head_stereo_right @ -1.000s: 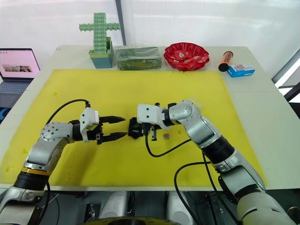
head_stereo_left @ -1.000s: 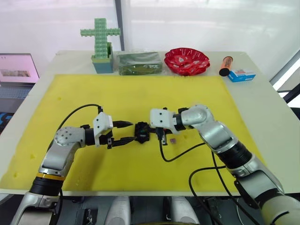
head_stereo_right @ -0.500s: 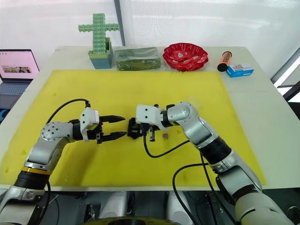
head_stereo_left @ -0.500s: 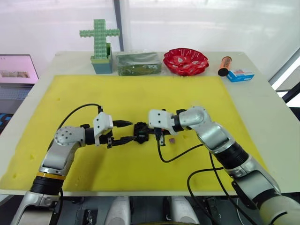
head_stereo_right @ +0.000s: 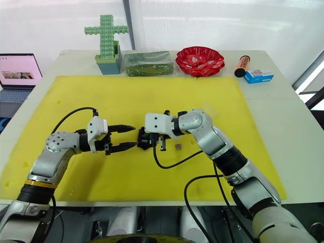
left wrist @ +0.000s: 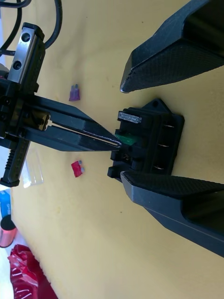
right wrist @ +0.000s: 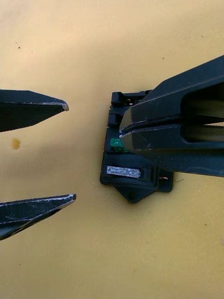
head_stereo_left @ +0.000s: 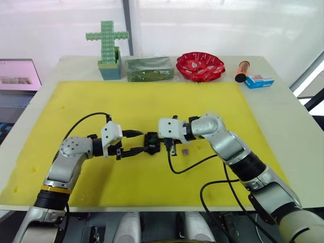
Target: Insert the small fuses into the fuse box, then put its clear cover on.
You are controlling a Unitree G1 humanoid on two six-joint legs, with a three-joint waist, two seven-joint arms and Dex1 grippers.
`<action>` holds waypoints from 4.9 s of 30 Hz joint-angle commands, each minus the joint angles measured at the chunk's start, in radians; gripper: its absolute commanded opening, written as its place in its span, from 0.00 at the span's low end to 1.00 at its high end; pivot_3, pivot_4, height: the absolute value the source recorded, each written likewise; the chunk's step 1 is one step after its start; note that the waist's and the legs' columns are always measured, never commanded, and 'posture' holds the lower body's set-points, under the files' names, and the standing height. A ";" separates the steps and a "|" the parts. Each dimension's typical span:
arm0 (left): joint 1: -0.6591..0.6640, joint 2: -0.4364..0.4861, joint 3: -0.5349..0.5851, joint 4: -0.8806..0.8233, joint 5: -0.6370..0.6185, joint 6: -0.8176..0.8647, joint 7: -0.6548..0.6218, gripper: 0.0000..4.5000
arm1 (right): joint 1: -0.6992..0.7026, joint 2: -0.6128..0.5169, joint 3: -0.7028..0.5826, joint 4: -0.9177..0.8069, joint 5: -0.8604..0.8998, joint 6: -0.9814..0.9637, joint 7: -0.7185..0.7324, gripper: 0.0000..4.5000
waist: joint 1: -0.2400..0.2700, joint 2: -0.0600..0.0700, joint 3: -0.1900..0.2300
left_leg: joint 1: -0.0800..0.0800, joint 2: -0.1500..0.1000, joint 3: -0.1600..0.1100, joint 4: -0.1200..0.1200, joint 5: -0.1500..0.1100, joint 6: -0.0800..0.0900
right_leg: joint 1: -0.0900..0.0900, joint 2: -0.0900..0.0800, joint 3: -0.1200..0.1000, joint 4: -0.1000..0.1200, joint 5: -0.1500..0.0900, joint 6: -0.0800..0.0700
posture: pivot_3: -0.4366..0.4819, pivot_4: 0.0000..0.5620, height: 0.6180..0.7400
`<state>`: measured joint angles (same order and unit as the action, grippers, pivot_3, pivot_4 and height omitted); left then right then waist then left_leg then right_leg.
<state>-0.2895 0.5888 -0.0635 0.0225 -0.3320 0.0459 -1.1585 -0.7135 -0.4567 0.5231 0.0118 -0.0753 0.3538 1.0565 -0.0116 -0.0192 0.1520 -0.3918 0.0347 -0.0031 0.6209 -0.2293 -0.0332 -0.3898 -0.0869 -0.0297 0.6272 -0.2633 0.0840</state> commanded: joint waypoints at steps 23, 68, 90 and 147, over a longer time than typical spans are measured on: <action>-0.035 0.005 0.012 0.018 0.009 -0.040 -0.011 0.62 | 0.068 -0.018 0.008 -0.005 -0.025 0.032 0.014 0.01 | 0.000 0.000 0.000 | 0.000 0.000 0.001 -0.006 0.000 0.000 | 0.000 0.000 0.000 -0.008 0.000 0.000 | 0.48 0.27 1.00; -0.003 0.173 0.299 0.114 -0.116 -0.095 -0.016 1.00 | 0.381 -0.430 -0.762 -0.263 0.606 0.332 0.060 0.99 | 0.005 0.002 0.007 | -0.016 0.001 0.001 -0.005 0.000 0.000 | -0.010 0.002 -0.001 -0.011 0.001 0.001 | 0.48 0.27 1.00; 0.326 0.092 0.150 -0.443 -0.200 -0.061 -0.065 1.00 | 0.118 -0.378 -0.480 -0.054 0.888 0.944 0.095 0.86 | 0.005 0.002 0.008 | -0.016 0.001 0.001 -0.004 0.000 0.000 | -0.009 0.002 0.000 -0.011 0.000 0.000 | 0.48 0.27 1.00; 0.337 0.097 0.081 -0.443 -0.157 -0.056 -0.025 1.00 | -0.126 -0.181 -0.080 0.470 0.472 0.767 0.399 0.01 | 0.001 0.003 0.007 | -0.014 0.002 0.000 -0.001 0.000 0.000 | -0.009 0.004 0.000 -0.003 0.003 0.004 | 0.48 0.27 1.00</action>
<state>0.0535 0.6786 0.0166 -0.3943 -0.4877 -0.0081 -1.1899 -0.8563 -0.6370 0.4561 0.4858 0.4048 1.1217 1.4719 -0.0109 -0.0166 0.1592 -0.4059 0.0364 -0.0034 0.6198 -0.2290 -0.0332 -0.3983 -0.0824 -0.0297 0.6249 -0.2605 0.0881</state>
